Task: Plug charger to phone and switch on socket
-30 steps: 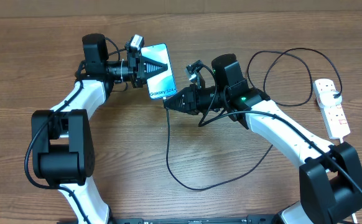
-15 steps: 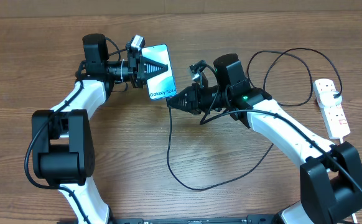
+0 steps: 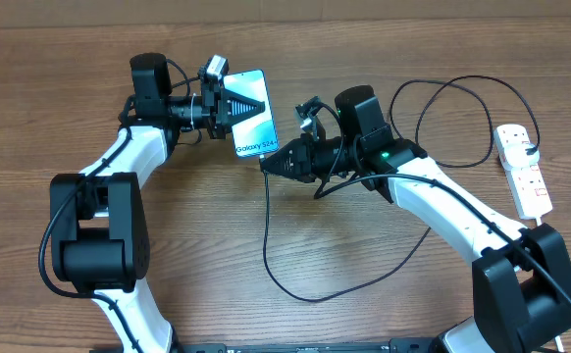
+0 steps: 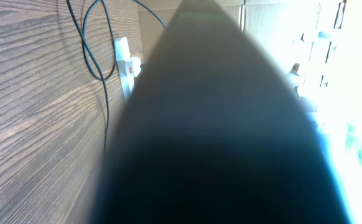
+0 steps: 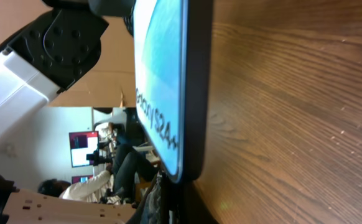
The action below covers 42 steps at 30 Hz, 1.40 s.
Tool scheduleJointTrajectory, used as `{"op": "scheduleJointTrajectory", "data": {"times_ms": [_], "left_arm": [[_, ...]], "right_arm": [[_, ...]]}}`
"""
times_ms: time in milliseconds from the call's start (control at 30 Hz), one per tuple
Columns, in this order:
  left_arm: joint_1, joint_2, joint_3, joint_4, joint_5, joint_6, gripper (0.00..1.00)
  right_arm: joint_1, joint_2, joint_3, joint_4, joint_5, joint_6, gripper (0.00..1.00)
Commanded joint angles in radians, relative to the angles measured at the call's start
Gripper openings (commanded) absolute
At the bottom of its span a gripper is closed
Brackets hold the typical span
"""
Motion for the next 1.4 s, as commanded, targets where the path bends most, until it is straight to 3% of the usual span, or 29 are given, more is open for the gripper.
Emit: {"op": "scheduleJointTrajectory", "data": {"times_ms": [0, 1367], "left_arm": [[0.0, -0.005, 0.008, 0.005, 0.026, -0.002, 0.04], [0.0, -0.005, 0.008, 0.004, 0.027, -0.01, 0.04]], "right_arm": [[0.008, 0.001, -0.004, 0.005, -0.021, 0.0, 0.04], [0.026, 0.001, -0.004, 0.03, 0.037, 0.028, 0.04]]}}
